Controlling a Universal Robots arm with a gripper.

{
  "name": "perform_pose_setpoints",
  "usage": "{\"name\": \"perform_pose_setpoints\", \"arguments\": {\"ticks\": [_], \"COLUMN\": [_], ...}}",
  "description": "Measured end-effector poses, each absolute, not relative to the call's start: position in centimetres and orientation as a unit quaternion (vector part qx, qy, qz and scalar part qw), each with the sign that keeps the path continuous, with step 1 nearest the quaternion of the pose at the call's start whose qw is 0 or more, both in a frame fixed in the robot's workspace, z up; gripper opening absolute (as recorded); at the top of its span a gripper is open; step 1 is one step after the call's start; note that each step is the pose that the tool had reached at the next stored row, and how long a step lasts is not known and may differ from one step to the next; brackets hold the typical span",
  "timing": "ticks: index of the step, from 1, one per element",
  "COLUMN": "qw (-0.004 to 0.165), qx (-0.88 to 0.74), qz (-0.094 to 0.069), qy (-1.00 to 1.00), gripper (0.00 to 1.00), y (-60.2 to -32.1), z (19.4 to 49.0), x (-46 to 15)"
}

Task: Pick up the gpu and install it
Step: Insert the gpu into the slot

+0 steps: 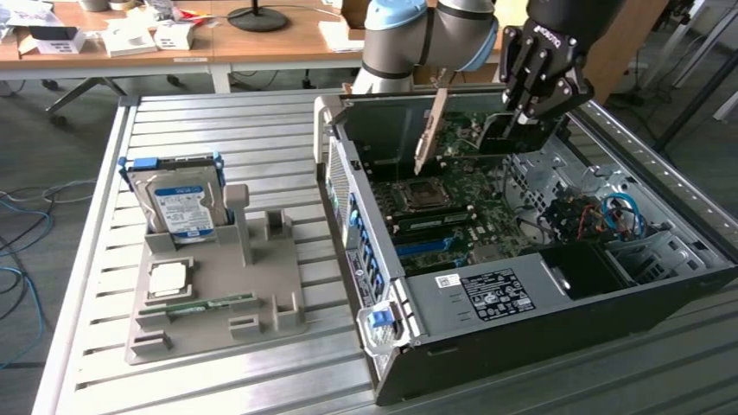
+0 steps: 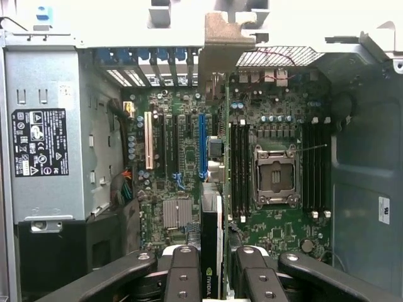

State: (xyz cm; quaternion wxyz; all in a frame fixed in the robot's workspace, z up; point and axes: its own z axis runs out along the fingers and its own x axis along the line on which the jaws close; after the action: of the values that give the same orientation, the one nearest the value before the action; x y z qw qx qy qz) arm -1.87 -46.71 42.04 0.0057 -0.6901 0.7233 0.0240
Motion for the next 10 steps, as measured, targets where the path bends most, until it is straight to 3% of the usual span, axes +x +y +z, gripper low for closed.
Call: {"name": "perform_pose_setpoints", "arguments": {"ticks": [10], "qw": [0.011], "qx": [-0.696], "qz": [0.023], "qy": [0.718], "gripper": [0.26], "y": [-46.71], "z": [41.09], "x": [-2.03]}}
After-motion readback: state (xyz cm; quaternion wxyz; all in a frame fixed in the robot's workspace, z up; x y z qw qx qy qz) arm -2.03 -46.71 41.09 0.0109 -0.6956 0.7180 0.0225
